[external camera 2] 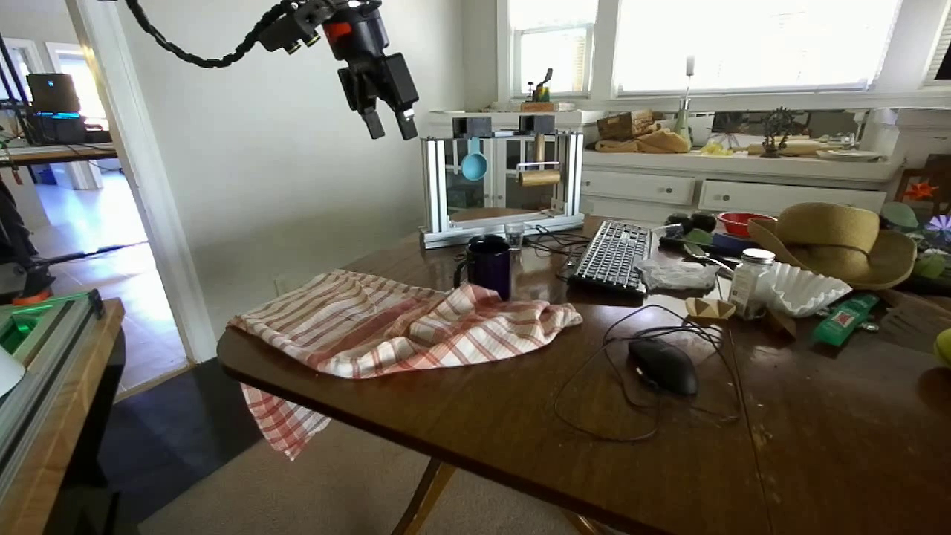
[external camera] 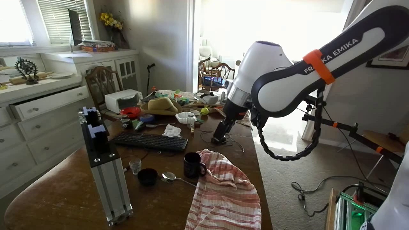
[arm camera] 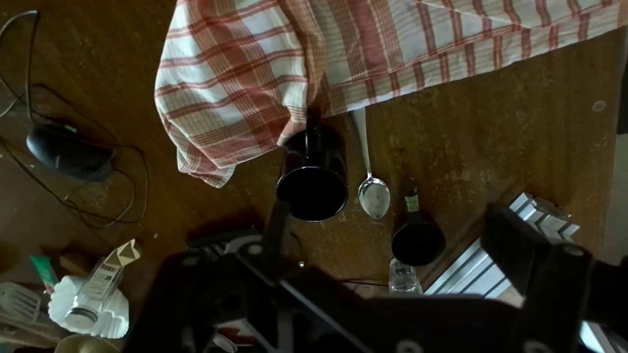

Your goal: Unfold the towel on the table

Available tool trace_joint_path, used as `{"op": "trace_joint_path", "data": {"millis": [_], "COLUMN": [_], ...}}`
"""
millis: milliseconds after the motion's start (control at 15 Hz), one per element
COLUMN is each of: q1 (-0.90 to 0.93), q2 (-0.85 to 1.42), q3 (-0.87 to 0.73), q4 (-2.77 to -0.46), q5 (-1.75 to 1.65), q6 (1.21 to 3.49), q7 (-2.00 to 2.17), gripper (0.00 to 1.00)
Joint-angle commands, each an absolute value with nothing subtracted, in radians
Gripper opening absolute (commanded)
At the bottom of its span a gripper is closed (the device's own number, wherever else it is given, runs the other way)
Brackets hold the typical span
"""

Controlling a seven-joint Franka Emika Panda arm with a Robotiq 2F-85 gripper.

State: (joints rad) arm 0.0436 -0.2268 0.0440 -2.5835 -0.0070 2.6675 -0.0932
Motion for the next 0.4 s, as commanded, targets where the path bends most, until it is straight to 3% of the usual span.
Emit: {"op": "trace_joint_path", "data": {"millis": [0,333], "q1": [0.038,0.028], "q2": [-0.201,-0.212], "q3": [-0.021,-0.031], "q4": [-2.529,-2.538], "q5": [-0.028,-0.025], "q6": [2.592,2.608], "q7": [-0.265,-0.266], "gripper": [1.0,1.0]}}
